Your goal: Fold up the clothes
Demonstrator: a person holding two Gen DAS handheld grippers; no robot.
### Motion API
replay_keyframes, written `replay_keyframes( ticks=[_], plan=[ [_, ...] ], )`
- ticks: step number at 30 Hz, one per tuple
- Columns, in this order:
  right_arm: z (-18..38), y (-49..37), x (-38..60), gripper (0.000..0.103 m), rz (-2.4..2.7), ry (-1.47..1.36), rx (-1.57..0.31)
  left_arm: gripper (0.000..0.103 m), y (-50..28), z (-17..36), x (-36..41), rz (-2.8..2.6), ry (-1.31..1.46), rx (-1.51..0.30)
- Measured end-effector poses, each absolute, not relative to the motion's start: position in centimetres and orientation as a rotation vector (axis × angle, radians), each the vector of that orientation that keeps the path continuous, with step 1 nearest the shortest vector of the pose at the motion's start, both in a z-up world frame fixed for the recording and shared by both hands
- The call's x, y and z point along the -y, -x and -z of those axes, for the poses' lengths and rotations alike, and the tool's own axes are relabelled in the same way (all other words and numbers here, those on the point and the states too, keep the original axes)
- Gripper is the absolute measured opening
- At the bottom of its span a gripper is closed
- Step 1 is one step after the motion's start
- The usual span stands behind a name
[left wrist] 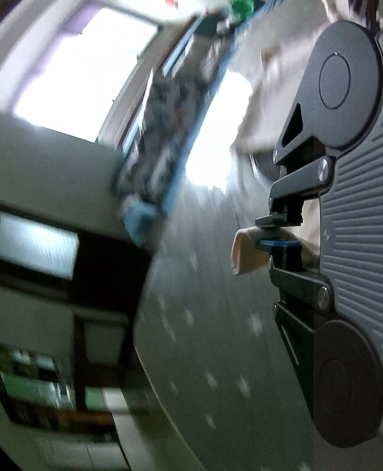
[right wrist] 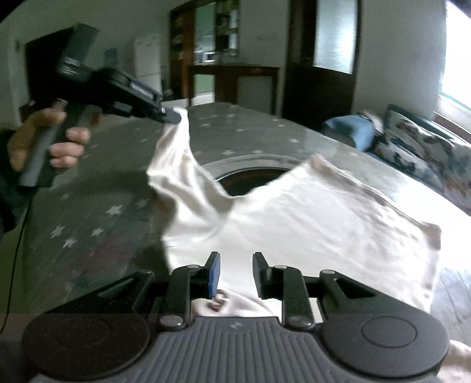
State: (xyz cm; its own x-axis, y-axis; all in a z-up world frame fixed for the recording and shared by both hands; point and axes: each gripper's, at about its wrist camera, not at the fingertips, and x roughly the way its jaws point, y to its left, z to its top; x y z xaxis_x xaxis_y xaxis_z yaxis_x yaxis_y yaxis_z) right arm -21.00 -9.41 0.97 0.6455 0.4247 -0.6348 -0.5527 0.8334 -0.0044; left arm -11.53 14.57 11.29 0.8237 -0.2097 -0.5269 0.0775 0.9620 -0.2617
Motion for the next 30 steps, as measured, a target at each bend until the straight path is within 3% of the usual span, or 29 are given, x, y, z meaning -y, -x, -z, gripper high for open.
replay_keyframes(
  ticks=[11, 15, 20, 23, 30],
  plan=[
    [-1.0, 20.2, 16.1, 0.024, -0.360, 0.048, -0.664, 0.010, 13.8, -14.5, -0.6, 0.667, 0.228, -0.528],
    [-0.2, 20.1, 18.2, 0.024, -0.305, 0.014, -0.698, 0.028, 14.9, -12.8, 2.4, 0.792, 0.143, -0.583],
    [0.7, 20.4, 19.7, 0.025, -0.269, -0.008, -0.730, 0.031, 15.4, -11.2, -0.2, 0.705, 0.064, -0.576],
    [0.6, 20.7, 20.2, 0.031, -0.257, -0.013, -0.727, 0.041, 15.1, -9.8, -3.0, 0.622, 0.028, -0.607],
    [-0.6, 21.1, 21.6, 0.034, -0.208, -0.032, -0.695, 0.042, 15.9, -5.0, -6.3, 0.516, -0.110, -0.740]
  ],
)
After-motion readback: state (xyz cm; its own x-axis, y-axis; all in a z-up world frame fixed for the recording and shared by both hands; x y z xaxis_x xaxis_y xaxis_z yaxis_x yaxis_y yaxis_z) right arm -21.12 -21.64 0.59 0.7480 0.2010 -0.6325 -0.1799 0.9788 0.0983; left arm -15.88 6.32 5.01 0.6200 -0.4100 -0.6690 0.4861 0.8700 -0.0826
